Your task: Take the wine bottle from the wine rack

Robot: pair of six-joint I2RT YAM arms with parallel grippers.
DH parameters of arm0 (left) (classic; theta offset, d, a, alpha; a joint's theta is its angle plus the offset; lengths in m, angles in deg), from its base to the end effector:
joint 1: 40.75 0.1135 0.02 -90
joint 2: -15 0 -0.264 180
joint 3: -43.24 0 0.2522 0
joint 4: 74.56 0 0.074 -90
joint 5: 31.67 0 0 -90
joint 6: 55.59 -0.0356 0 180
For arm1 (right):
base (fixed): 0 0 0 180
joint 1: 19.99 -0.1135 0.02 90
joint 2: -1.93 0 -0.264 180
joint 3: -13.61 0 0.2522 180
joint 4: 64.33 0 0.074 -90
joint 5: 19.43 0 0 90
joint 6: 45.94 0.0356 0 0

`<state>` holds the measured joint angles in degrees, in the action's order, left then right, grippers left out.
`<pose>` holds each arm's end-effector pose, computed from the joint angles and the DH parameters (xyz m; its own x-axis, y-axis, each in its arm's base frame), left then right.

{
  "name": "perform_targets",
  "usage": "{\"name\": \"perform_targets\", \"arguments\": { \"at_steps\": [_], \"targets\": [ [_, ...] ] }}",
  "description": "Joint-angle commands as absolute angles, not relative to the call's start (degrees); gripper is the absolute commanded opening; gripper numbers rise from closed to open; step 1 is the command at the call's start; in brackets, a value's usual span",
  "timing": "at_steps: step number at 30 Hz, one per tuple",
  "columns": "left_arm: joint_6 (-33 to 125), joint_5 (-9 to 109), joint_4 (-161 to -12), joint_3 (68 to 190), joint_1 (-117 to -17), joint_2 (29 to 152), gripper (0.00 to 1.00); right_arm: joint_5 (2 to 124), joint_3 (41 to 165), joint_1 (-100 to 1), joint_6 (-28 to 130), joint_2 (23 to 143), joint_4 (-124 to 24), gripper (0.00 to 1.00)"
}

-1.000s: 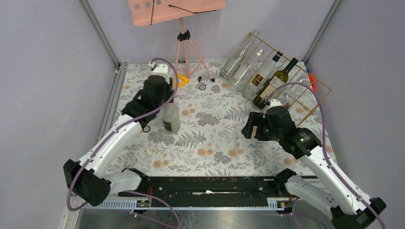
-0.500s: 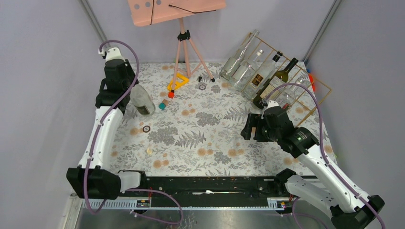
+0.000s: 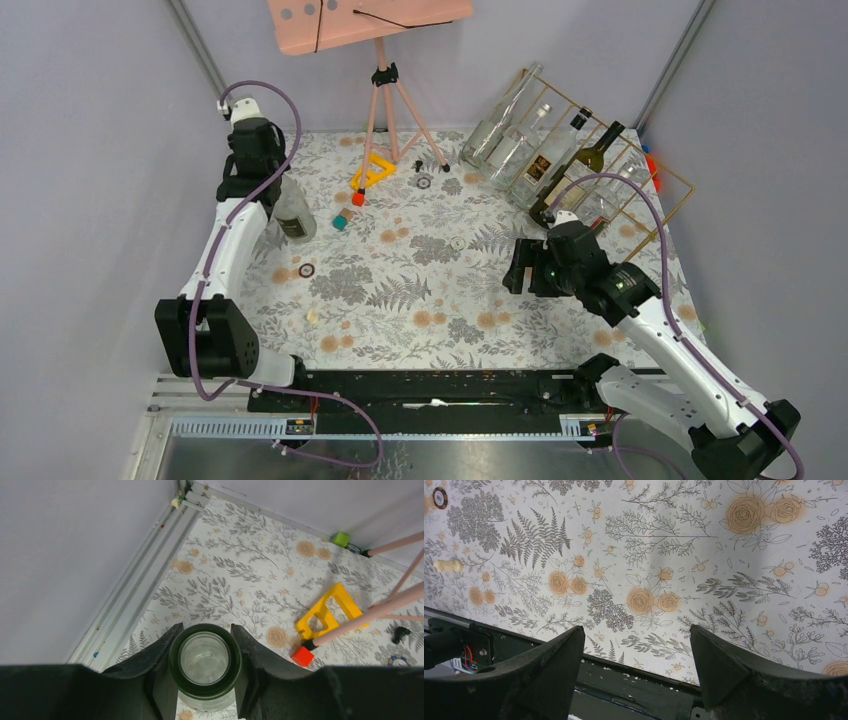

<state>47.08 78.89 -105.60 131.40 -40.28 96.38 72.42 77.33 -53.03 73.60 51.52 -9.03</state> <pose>0.3286 0.0152 0.3602 -0.3290 -0.2081 -0.9211 -0.4100 0.9102 -0.0592 0.1481 0.0950 0.3039 -0.7387 0.1074 -0.6654 -0.1843 0.9174 0.3526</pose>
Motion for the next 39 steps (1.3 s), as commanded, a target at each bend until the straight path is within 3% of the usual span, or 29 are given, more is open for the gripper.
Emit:
{"name": "perform_targets", "arguments": {
  "at_steps": [1, 5, 9, 26, 28, 30, 39],
  "targets": [
    [45.6, 85.1, -88.7, 132.6, -39.6, 94.1, 0.08, 71.2, 77.3, -52.9, 72.4, 52.4, -9.3, 0.84],
    [46.1, 85.1, -87.6, 130.5, -39.7, 93.9, 0.42, 70.8, 77.4, -52.8, 72.2, 52.4, -9.3, 0.86],
    [46.8, 85.0, -87.0, 129.3, -39.6, 93.8, 0.60, 70.7, 77.4, -52.9, 72.2, 51.7, -9.3, 0.87],
    [50.8, 83.7, -94.6, 131.1, -39.7, 90.0, 0.78, 70.7, 77.4, -52.9, 73.0, 49.4, -9.2, 0.88],
    [53.8, 82.6, -99.4, 133.2, -39.7, 89.2, 0.81, 70.7, 77.6, -52.9, 73.3, 49.4, -9.2, 0.88],
    [56.7, 79.8, -106.5, 135.9, -39.8, 88.2, 0.91, 70.9, 77.7, -52.9, 73.8, 49.5, -9.3, 0.87],
    [59.6, 71.4, -116.4, 131.8, -43.1, 78.5, 0.94, 73.3, 78.3, -52.9, 76.6, 50.0, -8.2, 0.86]
  ]
}}
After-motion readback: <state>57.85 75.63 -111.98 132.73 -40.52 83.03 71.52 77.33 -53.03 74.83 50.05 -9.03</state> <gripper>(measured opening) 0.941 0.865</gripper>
